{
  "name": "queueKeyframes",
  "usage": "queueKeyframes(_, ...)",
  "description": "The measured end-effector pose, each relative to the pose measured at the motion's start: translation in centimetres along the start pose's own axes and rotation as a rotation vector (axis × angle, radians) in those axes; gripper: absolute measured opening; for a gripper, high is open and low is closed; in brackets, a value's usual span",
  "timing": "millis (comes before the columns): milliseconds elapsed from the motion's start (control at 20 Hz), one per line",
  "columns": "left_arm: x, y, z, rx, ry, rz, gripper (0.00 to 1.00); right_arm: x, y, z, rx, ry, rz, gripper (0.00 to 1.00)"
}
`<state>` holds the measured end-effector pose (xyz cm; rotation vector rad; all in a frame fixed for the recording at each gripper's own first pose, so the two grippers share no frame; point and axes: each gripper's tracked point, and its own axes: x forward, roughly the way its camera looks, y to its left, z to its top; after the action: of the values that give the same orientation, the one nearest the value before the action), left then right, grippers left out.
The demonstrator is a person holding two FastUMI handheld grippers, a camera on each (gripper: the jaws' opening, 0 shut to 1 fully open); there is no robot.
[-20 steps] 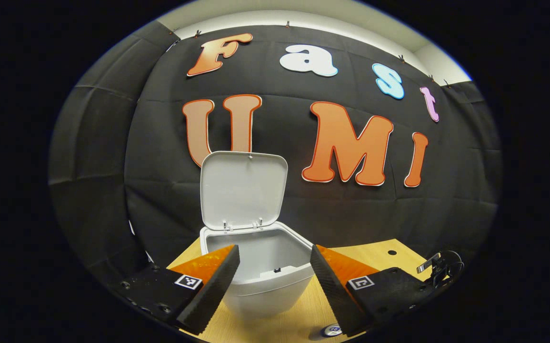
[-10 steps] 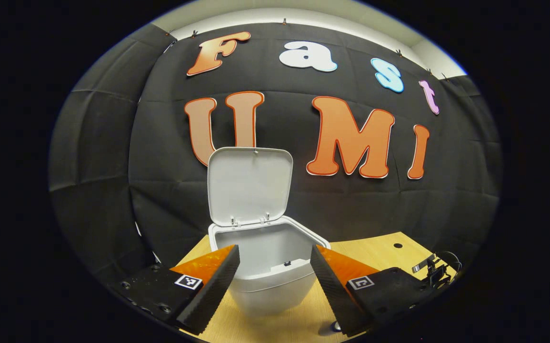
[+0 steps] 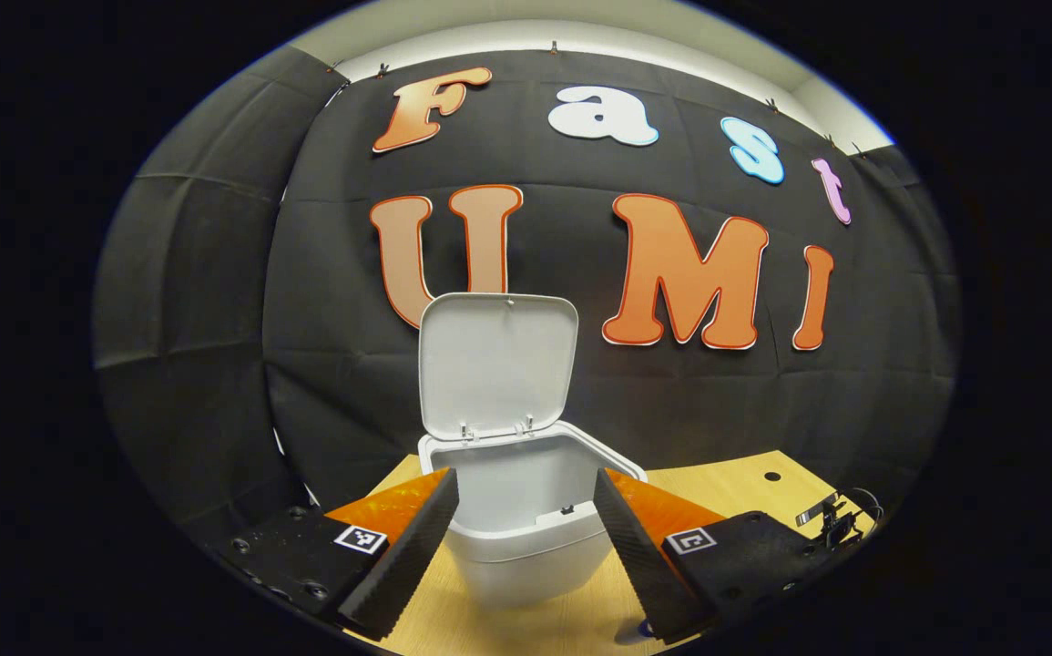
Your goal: Press the lid of the desktop garbage bin to open it, pick up the crumpled paper on the desktop and throw it into the bin, then pick up the pop can on the desktop and drop it into the bin, and finally close the garbage bin lid.
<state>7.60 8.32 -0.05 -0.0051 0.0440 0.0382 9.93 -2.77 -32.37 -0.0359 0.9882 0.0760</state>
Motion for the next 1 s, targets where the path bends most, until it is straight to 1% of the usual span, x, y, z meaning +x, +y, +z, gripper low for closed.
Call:
queueKeyframes(150, 0.0, -0.9, -0.4, -0.035, 0.009, -0.032, 0.95, -0.4, -1.1, 2.8, -0.005, -0.007, 0.003, 0.11)
queueKeyframes(300, 0.2, -1.0, -0.7, -0.043, 0.017, -0.033, 0.95, -0.9, -2.4, 6.2, -0.011, -0.016, -0.002, 0.05)
queueKeyframes(550, 0.1, -0.9, -0.5, -0.038, 0.014, -0.031, 0.95, -3.5, -4.6, 13.3, -0.026, -0.039, 0.011, 0.04)
queueKeyframes(750, 0.2, -1.1, -0.5, -0.044, 0.011, -0.030, 0.95, -7.7, -6.4, 21.7, -0.031, -0.081, 0.033, 0.04)
queueKeyframes(800, 0.1, -1.3, -0.4, -0.044, 0.011, -0.033, 0.95, -8.1, -7.3, 17.8, -0.031, -0.096, 0.036, 0.04)
queueKeyframes(850, 0.2, -1.4, -0.5, -0.042, 0.011, -0.036, 0.95, -8.1, -3.3, 17.0, -0.035, -0.115, 0.037, 0.04)
queueKeyframes(900, 0.2, -1.6, -0.5, -0.040, 0.011, -0.044, 0.95, -12.1, -4.2, 21.4, -0.037, -0.138, 0.044, 0.04)
queueKeyframes(950, 0.1, -1.7, -0.4, -0.039, 0.008, -0.050, 0.95, -12.2, -5.2, 22.8, -0.041, -0.166, 0.059, 0.04)
queueKeyframes(1000, 0.0, -1.8, -0.3, -0.039, 0.003, -0.055, 0.95, -14.7, -5.7, 26.2, -0.055, -0.199, 0.062, 0.04)
